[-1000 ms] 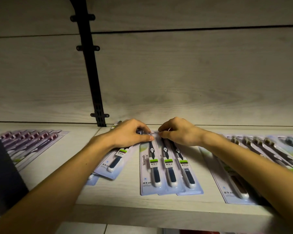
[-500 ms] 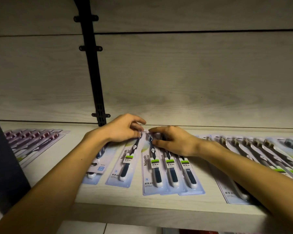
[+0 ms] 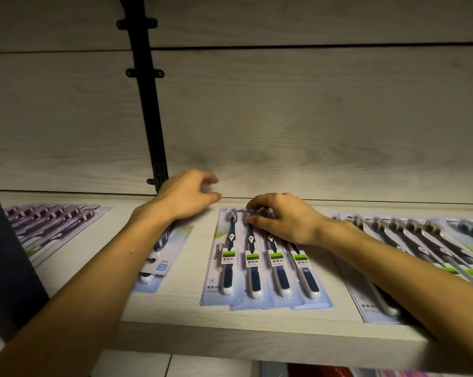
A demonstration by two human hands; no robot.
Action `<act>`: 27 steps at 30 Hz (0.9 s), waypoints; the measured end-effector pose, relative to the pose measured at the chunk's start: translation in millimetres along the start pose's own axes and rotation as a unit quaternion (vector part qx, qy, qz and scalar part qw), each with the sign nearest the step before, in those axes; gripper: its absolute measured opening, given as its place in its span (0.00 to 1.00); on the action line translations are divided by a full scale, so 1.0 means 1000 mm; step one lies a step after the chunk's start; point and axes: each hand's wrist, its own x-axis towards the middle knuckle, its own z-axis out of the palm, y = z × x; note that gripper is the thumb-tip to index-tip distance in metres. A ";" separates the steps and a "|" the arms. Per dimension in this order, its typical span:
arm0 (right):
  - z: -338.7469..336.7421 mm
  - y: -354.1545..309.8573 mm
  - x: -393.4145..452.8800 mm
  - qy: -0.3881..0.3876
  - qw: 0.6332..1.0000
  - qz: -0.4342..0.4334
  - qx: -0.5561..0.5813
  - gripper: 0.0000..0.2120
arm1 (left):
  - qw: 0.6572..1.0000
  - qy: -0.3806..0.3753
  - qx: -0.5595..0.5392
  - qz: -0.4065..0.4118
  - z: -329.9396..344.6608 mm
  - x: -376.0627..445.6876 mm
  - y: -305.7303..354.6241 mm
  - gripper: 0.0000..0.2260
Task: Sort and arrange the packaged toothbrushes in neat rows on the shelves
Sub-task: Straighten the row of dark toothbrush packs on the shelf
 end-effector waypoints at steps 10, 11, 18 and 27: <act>-0.001 0.001 0.001 0.007 1.000 0.004 -0.007 0.19 | 0.994 -0.047 0.010 -0.097 -0.005 0.002 -0.018 0.09; -0.001 0.001 0.001 0.005 1.000 0.004 -0.007 0.19 | 0.994 -0.045 0.008 -0.098 -0.006 0.002 -0.019 0.09; -0.002 0.001 0.001 0.003 1.000 0.005 -0.012 0.20 | 0.992 0.041 0.005 -0.117 -0.006 0.000 -0.019 0.12; -0.010 -0.011 -0.001 0.045 0.980 0.008 0.192 0.22 | 0.976 0.158 -0.089 -0.121 0.010 0.000 0.001 0.16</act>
